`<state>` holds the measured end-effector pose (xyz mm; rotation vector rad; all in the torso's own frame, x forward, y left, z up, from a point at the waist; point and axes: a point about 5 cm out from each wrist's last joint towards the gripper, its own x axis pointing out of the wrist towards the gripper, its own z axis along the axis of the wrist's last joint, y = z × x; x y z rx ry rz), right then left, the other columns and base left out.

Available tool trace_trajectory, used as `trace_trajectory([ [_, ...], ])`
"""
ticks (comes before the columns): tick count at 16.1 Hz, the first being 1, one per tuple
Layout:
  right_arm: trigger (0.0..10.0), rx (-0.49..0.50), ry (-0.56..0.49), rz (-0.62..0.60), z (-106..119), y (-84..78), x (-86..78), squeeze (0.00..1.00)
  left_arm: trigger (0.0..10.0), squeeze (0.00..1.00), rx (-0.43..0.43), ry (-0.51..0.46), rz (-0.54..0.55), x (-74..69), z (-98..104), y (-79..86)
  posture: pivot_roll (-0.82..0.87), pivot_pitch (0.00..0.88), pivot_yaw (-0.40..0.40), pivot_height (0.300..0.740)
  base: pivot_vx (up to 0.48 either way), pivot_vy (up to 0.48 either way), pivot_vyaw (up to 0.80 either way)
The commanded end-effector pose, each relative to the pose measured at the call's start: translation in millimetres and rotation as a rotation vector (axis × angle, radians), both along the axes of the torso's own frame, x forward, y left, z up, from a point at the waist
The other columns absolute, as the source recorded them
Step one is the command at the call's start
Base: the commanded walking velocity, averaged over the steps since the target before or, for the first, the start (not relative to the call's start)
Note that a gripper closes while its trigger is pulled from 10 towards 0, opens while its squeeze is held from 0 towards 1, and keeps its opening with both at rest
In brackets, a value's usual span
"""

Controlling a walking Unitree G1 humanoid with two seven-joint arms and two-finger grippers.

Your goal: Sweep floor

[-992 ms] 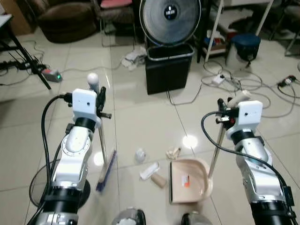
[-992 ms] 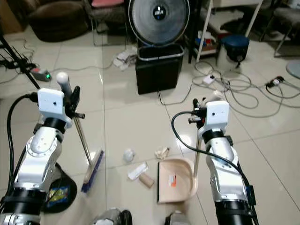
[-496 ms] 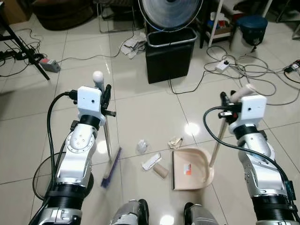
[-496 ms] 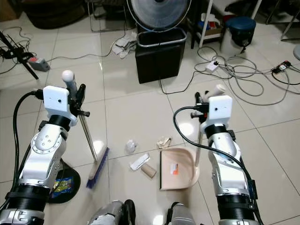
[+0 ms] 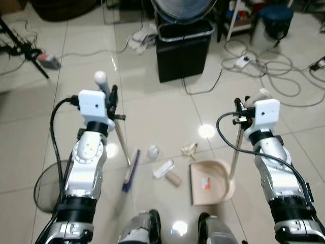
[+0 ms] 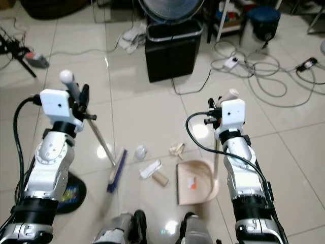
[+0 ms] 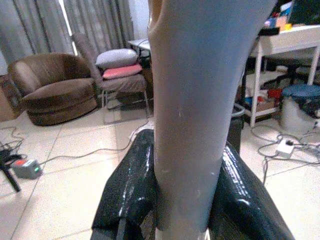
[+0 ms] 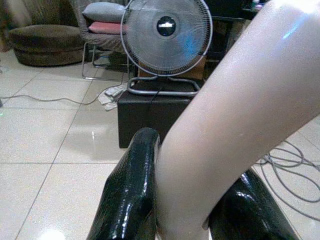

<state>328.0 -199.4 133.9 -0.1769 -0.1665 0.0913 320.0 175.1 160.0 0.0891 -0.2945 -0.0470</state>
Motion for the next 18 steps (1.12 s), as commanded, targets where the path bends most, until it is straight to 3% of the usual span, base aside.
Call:
trace_trajectory([
  [1,10.0,-0.003,-0.039,0.036,3.7,6.5,4.4,0.0,10.0,0.0,0.015,-0.027,-0.011,-4.2,1.9,3.9,0.13,0.327,0.11,0.74,0.0,0.0,0.0],
  [5,10.0,0.034,-0.038,0.067,-5.7,25.7,12.2,0.0,10.0,0.0,0.048,-0.011,-0.106,-8.6,-9.8,-4.4,0.14,0.341,0.125,0.74,0.0,0.0,0.0],
  [6,10.0,0.047,-0.002,0.094,-14.2,41.7,13.8,0.0,10.0,0.0,0.05,0.028,-0.144,-5.1,-20.4,-12.1,0.15,0.345,0.127,0.74,0.0,0.0,0.0],
  [8,10.0,0.052,0.014,0.116,-20.6,54.0,13.1,0.0,10.0,0.0,0.032,0.059,-0.156,-2.0,-29.3,-18.4,0.14,0.342,0.127,0.74,0.0,0.0,0.0],
  [10,10.0,0.067,0.007,0.15,-23.4,68.2,11.4,0.0,10.0,0.0,-0.037,0.076,-0.171,0.8,-34.2,-29.1,0.13,0.343,0.127,0.74,0.0,0.0,0.0],
  [11,10.0,0.074,-0.012,0.172,-24.1,77.9,8.9,0.0,10.0,0.0,-0.127,0.065,-0.235,-0.7,-32.1,-44.2,0.13,0.342,0.128,0.74,0.0,0.0,0.0],
  [15,10.0,0.076,-0.014,0.169,-27.7,78.5,7.6,0.0,10.0,0.0,-0.252,0.022,-0.355,-2.1,-21.7,-57.6,0.13,0.326,0.123,0.74,0.0,0.0,0.0],
  [18,10.0,0.07,-0.006,0.161,-32.7,72.6,5.2,0.0,10.0,0.0,-0.265,0.016,-0.431,-2.1,-13.4,-60.3,0.12,0.304,0.123,0.74,0.0,0.0,0.0],
])
